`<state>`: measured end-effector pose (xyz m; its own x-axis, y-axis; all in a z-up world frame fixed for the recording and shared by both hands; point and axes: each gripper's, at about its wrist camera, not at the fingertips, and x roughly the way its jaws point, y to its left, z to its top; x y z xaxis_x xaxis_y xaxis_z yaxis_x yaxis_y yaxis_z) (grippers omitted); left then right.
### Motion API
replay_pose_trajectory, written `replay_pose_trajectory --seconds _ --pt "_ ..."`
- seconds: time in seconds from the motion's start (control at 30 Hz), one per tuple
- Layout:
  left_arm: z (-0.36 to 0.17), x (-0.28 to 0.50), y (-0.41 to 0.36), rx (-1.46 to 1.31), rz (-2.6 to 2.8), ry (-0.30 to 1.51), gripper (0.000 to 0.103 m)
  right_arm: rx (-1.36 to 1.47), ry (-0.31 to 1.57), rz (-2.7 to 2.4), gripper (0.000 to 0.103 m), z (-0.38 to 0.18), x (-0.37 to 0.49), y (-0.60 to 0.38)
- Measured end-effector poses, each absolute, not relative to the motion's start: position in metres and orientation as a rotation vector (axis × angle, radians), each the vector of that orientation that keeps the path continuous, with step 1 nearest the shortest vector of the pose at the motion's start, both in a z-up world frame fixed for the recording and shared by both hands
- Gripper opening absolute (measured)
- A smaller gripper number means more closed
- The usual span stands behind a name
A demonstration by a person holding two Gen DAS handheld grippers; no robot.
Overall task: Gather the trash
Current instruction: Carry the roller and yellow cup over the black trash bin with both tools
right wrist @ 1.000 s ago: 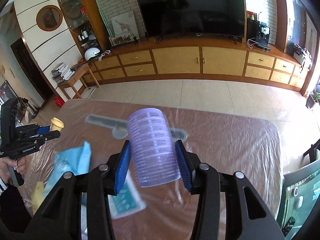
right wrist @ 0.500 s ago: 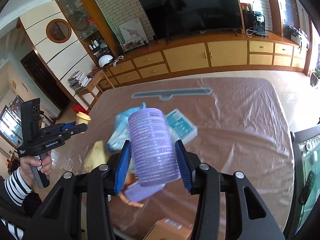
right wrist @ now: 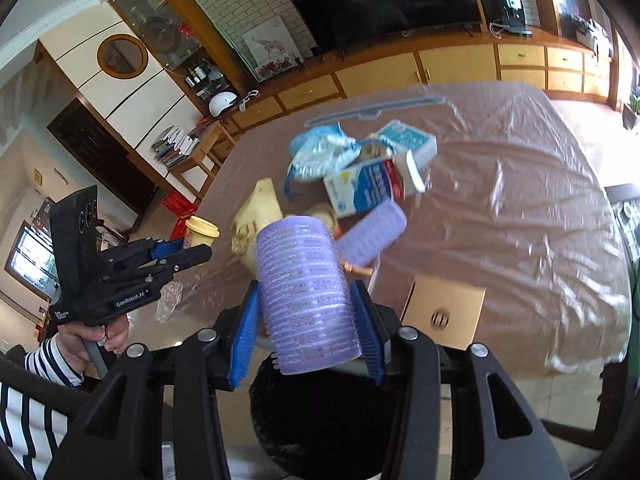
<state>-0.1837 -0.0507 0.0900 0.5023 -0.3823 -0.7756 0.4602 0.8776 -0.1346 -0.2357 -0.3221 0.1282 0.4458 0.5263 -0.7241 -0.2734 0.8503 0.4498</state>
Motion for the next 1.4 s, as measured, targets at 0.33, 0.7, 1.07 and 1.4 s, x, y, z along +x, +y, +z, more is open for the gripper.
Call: replay_pose_trajectory --seconds 0.33,0.7,1.07,1.4 --pt "0.075 -0.232 -0.069 0.137 -0.629 0.943 0.031 0.252 1.093 0.544 0.044 0.100 -0.284 -0.311" --pt "0.038 -0.258 -0.090 0.229 -0.720 1.033 0.031 0.138 1.200 0.534 0.044 0.064 -0.311 -0.302" --pt "0.004 -0.269 -0.103 0.307 -0.741 1.101 0.031 0.111 1.272 0.465 0.044 0.025 -0.320 -0.302" --pt "-0.021 -0.273 -0.118 0.353 -0.721 1.136 0.031 0.109 1.312 0.389 0.044 0.001 -0.316 -0.298"
